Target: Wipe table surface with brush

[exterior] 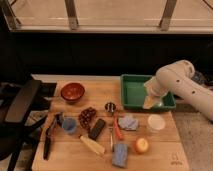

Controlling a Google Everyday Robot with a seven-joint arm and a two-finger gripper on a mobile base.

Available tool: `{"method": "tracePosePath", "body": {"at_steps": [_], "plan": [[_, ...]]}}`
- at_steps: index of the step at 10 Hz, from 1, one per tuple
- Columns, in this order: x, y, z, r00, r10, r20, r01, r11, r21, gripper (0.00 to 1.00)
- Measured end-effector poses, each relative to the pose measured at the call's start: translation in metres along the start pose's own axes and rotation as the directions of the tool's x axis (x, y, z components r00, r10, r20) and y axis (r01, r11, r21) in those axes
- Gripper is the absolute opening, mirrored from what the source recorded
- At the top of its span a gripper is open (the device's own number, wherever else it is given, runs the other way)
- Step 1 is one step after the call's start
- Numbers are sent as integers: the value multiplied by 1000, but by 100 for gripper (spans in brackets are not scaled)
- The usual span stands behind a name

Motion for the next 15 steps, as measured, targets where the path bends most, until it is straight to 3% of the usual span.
{"method": "tracePosePath", "body": {"at_steps": [7, 8, 10, 12, 14, 15], "plan": [[-2, -2, -3, 1000, -9, 5, 9, 1000, 8, 72], [-5, -4, -8, 999, -34, 10, 34, 999, 16, 72], [-33, -8, -28, 986, -160, 37, 159, 987, 27, 72], [-77, 0, -39, 948, -310, 65, 309, 951, 27, 72], [-129, 15, -38, 888, -446, 110, 446, 895, 22, 72], [-153, 24, -38, 851, -505, 141, 508, 861, 16, 72]]}}
